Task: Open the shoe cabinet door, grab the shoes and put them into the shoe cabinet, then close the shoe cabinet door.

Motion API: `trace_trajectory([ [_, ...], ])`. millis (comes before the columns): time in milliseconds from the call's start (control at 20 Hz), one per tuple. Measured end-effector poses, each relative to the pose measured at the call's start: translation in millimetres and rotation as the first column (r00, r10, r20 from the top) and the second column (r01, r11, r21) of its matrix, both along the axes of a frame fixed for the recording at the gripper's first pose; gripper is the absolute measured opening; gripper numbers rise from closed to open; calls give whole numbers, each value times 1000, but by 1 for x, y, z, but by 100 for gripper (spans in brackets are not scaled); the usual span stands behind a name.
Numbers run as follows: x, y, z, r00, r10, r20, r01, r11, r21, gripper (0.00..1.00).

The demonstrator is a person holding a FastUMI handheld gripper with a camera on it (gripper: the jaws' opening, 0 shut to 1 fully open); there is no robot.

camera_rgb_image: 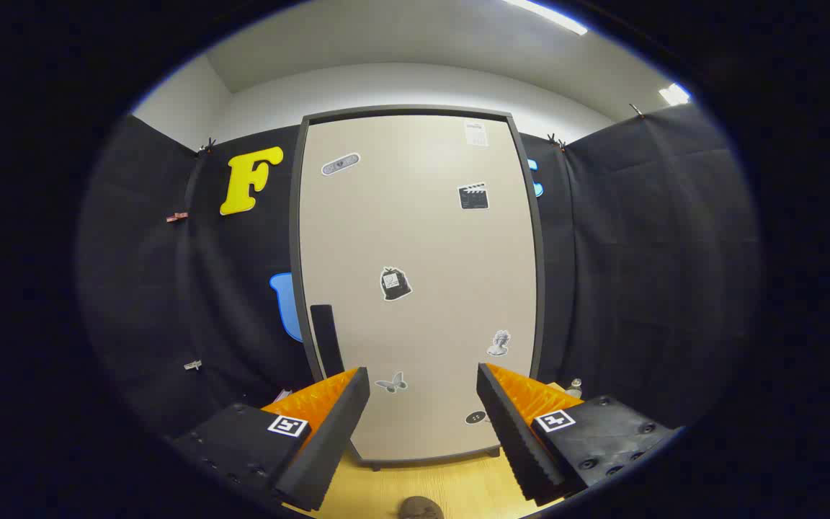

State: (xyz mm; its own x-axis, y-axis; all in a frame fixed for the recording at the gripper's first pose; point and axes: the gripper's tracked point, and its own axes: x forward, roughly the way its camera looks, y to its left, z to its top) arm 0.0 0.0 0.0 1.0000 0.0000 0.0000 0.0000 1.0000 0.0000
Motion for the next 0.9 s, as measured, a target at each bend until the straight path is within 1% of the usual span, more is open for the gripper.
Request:
trace_trajectory([
  [450, 7, 14, -1, 1000, 17, -1, -17, 1000, -7, 98],
  [700, 8, 18, 1, 1000, 16, 5, -16, 999, -35, 98],
  [900, 10, 21, -3, 1000, 13, -2, -13, 1000, -21, 98],
])
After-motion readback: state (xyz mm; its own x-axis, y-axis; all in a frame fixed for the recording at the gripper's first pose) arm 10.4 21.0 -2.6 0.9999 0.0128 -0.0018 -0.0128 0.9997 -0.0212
